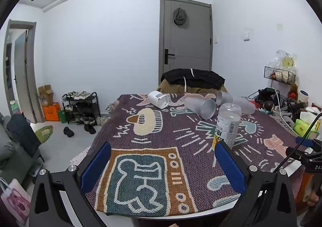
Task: Flip cup upside down
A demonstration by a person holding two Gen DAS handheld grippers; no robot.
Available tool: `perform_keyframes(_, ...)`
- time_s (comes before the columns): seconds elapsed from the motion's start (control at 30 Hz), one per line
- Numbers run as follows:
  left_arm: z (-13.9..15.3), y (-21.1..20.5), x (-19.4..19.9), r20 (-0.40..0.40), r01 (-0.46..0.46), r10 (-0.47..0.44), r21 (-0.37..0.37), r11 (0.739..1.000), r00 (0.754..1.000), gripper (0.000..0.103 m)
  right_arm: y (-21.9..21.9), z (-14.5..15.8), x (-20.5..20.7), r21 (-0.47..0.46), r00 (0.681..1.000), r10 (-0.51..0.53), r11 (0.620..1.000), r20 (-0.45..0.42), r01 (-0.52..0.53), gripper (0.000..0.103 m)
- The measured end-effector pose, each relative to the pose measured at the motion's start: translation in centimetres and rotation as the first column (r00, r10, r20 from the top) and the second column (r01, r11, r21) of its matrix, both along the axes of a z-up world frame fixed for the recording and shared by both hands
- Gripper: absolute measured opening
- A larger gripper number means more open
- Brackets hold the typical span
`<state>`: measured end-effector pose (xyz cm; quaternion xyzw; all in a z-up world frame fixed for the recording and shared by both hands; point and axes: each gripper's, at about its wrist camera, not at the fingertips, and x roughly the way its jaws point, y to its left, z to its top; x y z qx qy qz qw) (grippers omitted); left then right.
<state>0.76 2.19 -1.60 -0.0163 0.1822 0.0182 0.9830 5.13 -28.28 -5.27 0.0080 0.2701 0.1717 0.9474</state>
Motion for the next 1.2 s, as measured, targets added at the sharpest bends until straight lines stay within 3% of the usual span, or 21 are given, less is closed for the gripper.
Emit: perform_keyframes(1.2,0.31,-0.35,-0.03,0.003,0.003,-0.003,0.000,1.000,1.000,0.103,-0.33,0.18,0.07,0.002,1.000,-0.005,1.000,0.008,0.005,0.103)
